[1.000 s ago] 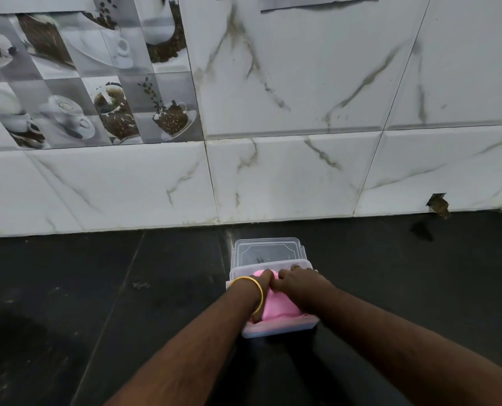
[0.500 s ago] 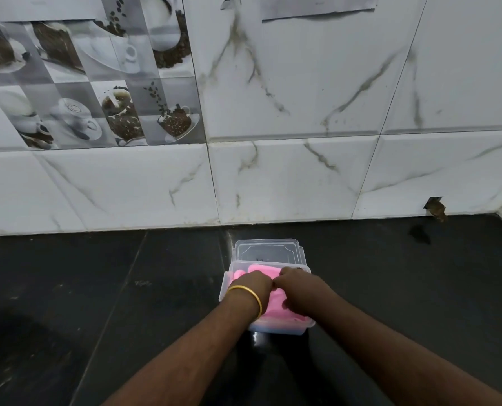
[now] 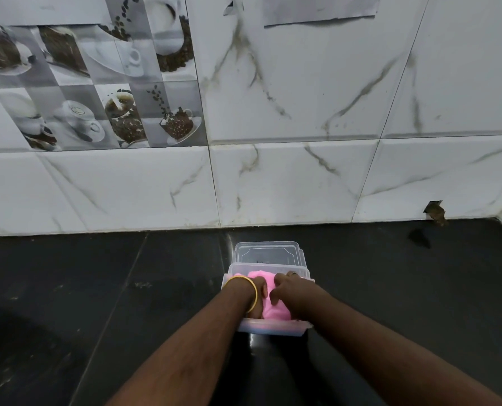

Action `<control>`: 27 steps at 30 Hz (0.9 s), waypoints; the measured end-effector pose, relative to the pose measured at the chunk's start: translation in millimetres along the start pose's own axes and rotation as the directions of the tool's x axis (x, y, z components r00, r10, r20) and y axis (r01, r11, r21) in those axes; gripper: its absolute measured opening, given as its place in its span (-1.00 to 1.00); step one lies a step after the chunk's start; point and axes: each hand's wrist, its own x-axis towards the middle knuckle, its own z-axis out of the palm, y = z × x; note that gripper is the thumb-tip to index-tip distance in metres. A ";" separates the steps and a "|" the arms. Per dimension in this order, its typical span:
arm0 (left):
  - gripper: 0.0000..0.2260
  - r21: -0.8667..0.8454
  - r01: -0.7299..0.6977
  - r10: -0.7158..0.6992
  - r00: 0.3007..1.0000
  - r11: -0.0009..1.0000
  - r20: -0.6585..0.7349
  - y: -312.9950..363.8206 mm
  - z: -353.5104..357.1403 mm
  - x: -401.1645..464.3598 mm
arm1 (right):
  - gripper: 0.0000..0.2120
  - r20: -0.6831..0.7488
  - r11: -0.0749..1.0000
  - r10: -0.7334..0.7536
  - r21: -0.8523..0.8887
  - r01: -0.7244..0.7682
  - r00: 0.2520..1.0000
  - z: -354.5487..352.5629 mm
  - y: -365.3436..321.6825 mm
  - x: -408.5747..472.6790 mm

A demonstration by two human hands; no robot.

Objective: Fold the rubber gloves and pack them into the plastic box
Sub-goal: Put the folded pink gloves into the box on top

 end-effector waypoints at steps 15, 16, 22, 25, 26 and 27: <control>-0.62 -0.211 0.097 -0.028 0.950 0.973 0.310 6.8 -0.9 16.6 | -0.52 -0.010 0.995 -0.070 -0.074 0.069 0.998 -4.2 7.8 -16.0; -0.59 -0.235 0.080 -0.012 0.961 0.969 0.278 6.0 1.9 15.1 | -0.49 0.002 0.995 -0.076 -0.071 0.076 0.997 -5.2 10.0 -17.5; -0.59 -0.195 -0.013 0.021 0.999 0.981 0.035 2.5 5.8 9.5 | -0.50 -0.010 0.989 -0.107 -0.103 0.105 0.994 -3.1 12.7 -14.2; -0.56 -0.253 0.034 0.007 0.988 0.967 0.157 3.3 0.9 8.0 | -0.48 0.018 0.988 -0.118 -0.103 0.119 0.993 -5.6 17.2 -8.3; -0.57 -0.294 0.038 0.015 0.984 0.955 0.178 2.3 -3.7 7.7 | -0.47 0.039 0.990 -0.117 -0.075 0.120 0.992 -8.7 19.4 -5.8; -0.59 -0.340 0.027 0.038 0.982 0.940 0.183 0.2 -10.1 7.8 | -0.48 0.044 0.994 -0.108 -0.012 0.109 0.993 -13.0 21.8 -3.3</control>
